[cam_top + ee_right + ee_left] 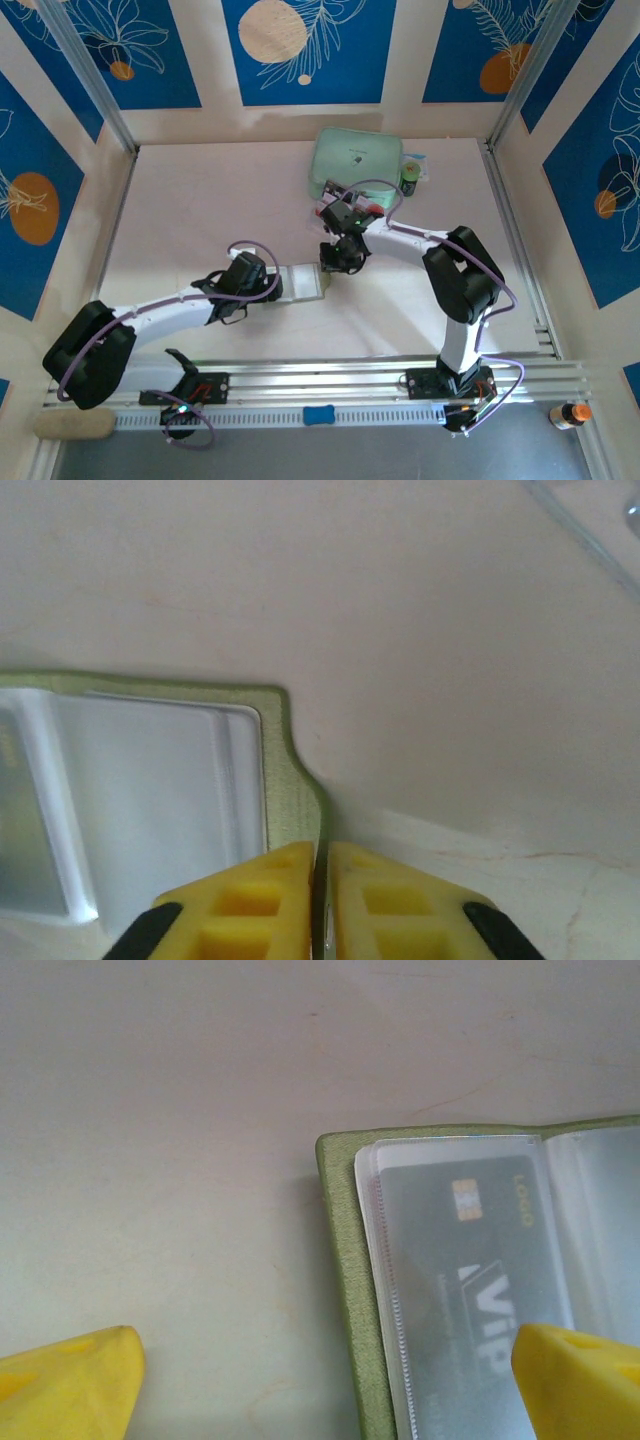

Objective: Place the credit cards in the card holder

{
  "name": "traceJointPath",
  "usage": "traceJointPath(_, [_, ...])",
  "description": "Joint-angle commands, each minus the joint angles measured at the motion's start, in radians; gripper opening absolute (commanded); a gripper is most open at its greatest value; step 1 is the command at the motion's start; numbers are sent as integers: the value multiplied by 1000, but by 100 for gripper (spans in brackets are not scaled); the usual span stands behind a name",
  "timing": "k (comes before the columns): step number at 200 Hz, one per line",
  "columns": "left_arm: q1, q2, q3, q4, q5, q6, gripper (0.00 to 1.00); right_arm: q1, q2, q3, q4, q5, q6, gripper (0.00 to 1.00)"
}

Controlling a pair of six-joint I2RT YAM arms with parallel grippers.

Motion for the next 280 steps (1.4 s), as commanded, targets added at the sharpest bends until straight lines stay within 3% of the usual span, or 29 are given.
traceJointPath(1, [9, 20, 34, 10, 24, 23, 95, -15, -25, -39, -12, 2, -10, 0])
traceJointPath(100, [8, 61, 51, 39, 61, 25, 95, -51, -177, -188, -12, 18, 13, 0])
traceJointPath(114, [10, 60, 52, 39, 64, 23, 95, -62, -186, -187, -19, 16, 9, 8])
traceJointPath(133, [9, 53, 54, 36, 67, 24, 95, -76, -215, -175, -39, 22, -3, 30])
traceJointPath(153, [9, 41, 55, 32, 69, 21, 95, -92, -261, -141, -74, 40, -23, 38])
traceJointPath(212, [9, 22, 65, 19, 70, 19, 95, -189, -352, 21, -151, 137, -205, 41])
traceJointPath(280, [9, 15, 81, 5, 69, 21, 95, -239, -187, 228, -245, 182, -410, 37])
